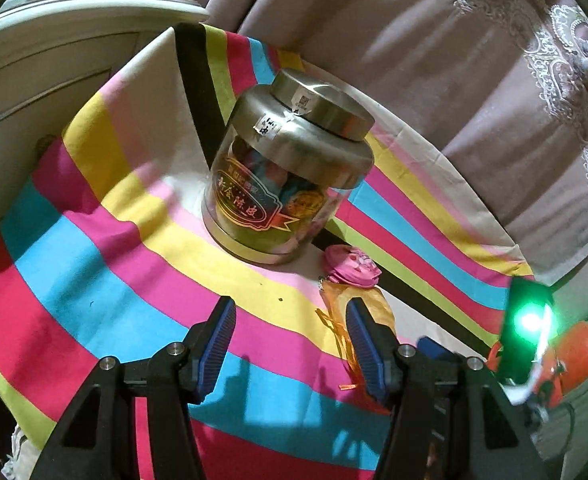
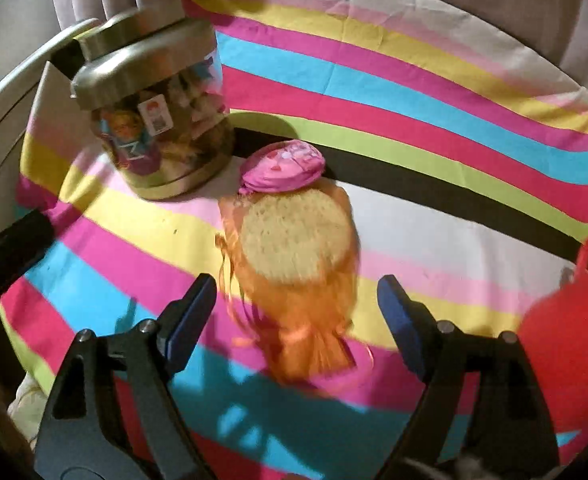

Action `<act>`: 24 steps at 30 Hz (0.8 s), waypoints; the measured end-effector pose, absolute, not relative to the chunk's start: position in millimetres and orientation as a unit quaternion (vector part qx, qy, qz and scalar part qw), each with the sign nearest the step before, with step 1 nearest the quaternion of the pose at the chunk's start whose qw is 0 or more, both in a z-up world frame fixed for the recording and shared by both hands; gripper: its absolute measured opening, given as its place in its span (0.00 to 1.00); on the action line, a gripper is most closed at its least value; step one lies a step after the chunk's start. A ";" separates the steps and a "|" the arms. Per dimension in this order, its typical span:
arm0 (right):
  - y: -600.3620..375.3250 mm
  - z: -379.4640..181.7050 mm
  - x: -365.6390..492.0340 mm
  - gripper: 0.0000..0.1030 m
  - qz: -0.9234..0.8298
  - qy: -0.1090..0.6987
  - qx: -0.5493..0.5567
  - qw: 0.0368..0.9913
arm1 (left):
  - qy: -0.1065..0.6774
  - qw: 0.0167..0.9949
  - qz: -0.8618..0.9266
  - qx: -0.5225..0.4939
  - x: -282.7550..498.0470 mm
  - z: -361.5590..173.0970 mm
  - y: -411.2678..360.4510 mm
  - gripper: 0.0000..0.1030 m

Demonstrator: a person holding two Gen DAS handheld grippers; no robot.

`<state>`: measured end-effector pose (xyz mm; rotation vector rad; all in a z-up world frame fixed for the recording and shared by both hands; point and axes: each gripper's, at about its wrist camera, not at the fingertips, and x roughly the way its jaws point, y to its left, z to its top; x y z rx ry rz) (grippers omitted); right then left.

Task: Organize soft objects
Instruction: 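Grasp the orange mesh sponge bag with the right tool while the left tool grasps the pink round pouch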

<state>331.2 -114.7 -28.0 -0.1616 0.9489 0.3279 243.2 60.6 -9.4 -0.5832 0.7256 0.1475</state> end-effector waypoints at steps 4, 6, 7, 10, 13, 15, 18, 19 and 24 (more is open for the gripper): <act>-104.9 -38.6 351.2 0.83 0.151 0.462 -0.085 0.870 | 0.349 0.891 0.075 -0.283 245.0 -13.1 64.0 0.56; -102.8 -45.6 359.3 0.83 0.148 0.469 -0.085 0.867 | 0.350 0.889 0.077 -0.285 246.5 -16.1 65.9 0.57; -101.4 -48.5 361.6 0.83 0.148 0.471 -0.087 0.865 | 0.337 0.894 0.076 -0.286 246.9 -17.7 66.6 0.58; -96.5 -59.6 368.6 0.83 0.141 0.475 -0.100 0.863 | 0.339 0.893 0.076 -0.286 249.9 -20.9 66.9 0.60; -97.5 -64.5 369.9 0.83 0.141 0.472 -0.096 0.865 | 0.340 0.894 0.074 -0.283 251.6 -22.2 65.6 0.62; -100.2 -65.3 369.9 0.80 0.141 0.468 -0.089 0.868 | 0.340 0.894 0.075 -0.282 252.4 -23.0 64.9 0.63; -103.7 -64.7 367.0 0.80 0.146 0.464 -0.088 0.869 | 0.343 0.895 0.074 -0.275 256.2 -24.2 61.1 0.64; -105.0 -64.6 366.1 0.80 0.145 0.465 -0.088 0.869 | 0.346 0.896 0.070 -0.270 259.1 -24.4 58.4 0.64; -126.2 -60.8 353.5 0.80 0.114 0.474 -0.083 0.869 | 0.365 0.901 0.036 -0.233 281.2 -23.1 35.2 0.69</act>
